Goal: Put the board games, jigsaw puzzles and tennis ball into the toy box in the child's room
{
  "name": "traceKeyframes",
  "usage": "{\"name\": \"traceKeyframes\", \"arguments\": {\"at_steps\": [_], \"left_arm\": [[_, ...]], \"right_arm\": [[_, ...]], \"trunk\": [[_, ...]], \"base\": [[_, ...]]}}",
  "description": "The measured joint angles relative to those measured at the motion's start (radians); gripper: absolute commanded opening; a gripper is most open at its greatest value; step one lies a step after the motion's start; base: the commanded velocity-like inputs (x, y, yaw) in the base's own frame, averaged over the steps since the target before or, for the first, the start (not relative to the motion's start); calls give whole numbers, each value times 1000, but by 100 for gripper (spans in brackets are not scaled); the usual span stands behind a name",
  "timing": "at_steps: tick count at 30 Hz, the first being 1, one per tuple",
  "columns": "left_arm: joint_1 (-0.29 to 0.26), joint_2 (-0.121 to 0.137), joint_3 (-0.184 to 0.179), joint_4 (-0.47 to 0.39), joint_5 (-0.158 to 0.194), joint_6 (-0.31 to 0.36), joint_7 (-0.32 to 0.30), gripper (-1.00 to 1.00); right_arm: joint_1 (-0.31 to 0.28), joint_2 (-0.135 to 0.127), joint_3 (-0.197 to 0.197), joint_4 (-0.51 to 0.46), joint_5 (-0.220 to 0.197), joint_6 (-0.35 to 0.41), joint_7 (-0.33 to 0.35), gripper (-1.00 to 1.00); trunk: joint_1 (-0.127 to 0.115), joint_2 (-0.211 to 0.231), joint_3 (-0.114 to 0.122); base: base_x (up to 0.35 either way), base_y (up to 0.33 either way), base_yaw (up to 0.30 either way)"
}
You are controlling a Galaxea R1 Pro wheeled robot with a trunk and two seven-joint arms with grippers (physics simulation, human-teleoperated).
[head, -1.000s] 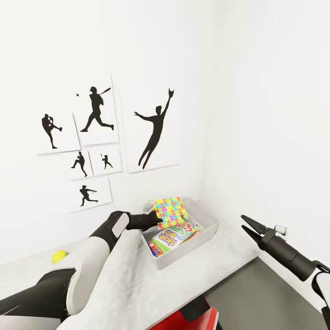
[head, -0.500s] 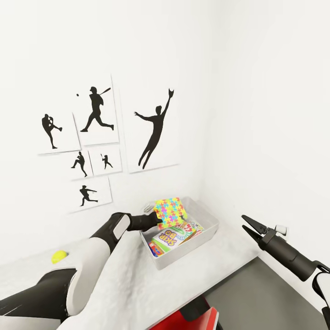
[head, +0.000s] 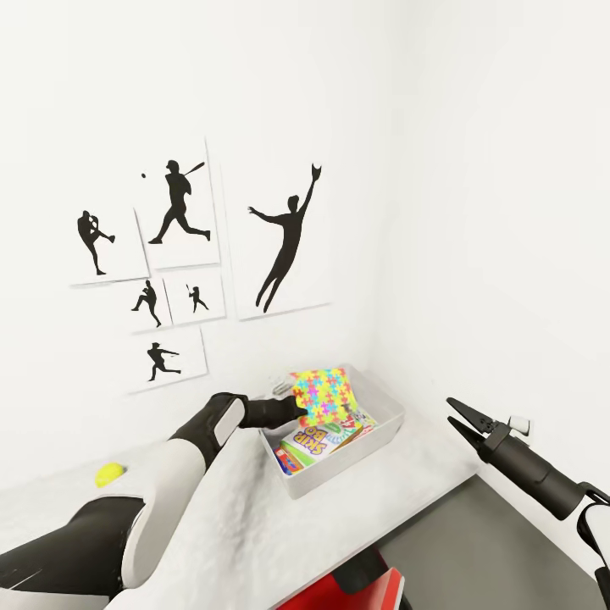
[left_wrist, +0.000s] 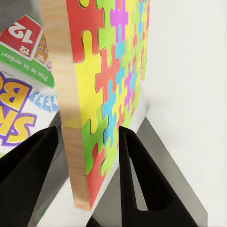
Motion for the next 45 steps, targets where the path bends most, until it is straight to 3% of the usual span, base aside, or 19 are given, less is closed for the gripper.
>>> {"name": "traceKeyframes", "arguments": {"at_steps": [6, 7, 21, 25, 29, 35, 38, 39, 40, 43, 45], "left_arm": [[0, -1, -21, 11, -3, -26, -3, -100], [0, -1, -25, 19, -5, -32, -3, 100], [0, 9, -42, 25, -2, -43, -9, 100], [0, 23, -39, 20, -1, -43, -50, 100], [0, 78, -39, -42, 1, -20, -172, 100], [5, 192, -35, -251, 4, 178, -446, 100], [14, 289, -34, -403, 9, 291, -596, 100], [17, 309, -34, -424, 9, 306, -621, 100], [27, 344, -33, -459, 10, 329, -670, 100], [78, 456, -32, -516, 11, 356, -831, 100], [121, 510, -30, -528, 9, 355, -920, 100]], "right_arm": [[0, -1, 0, 1, 1, 0, 0, 100], [0, -1, 0, 1, 0, 0, 0, 100], [0, -1, 0, 1, 0, 0, 0, 100], [0, -1, 0, 1, 0, 0, 0, 100], [0, -1, 0, 1, 1, 0, 0, 100], [0, -1, 0, 1, 0, 0, 0, 100], [0, -1, 0, 1, 1, 0, 0, 100], [0, -1, 0, 1, 1, 0, 0, 100], [0, -1, 0, 1, 1, 0, 0, 100], [0, -1, 0, 1, 2, -1, 0, 100], [0, -1, 0, 1, 2, -1, 0, 100]], "trunk": [[0, 0, 0], [0, 0, 0], [0, 0, 0], [0, 0, 0], [0, 0, 0], [0, 0, 0], [0, 0, 0], [0, 0, 0], [0, 0, 0], [0, 0, 0], [0, 0, 0]], "base": [[0, 0, 0], [0, 0, 0], [0, 0, 0], [0, 0, 0], [0, 0, 0], [0, 0, 0], [0, 0, 0], [0, 0, 0], [0, 0, 0], [0, 0, 0], [0, 0, 0]]}}
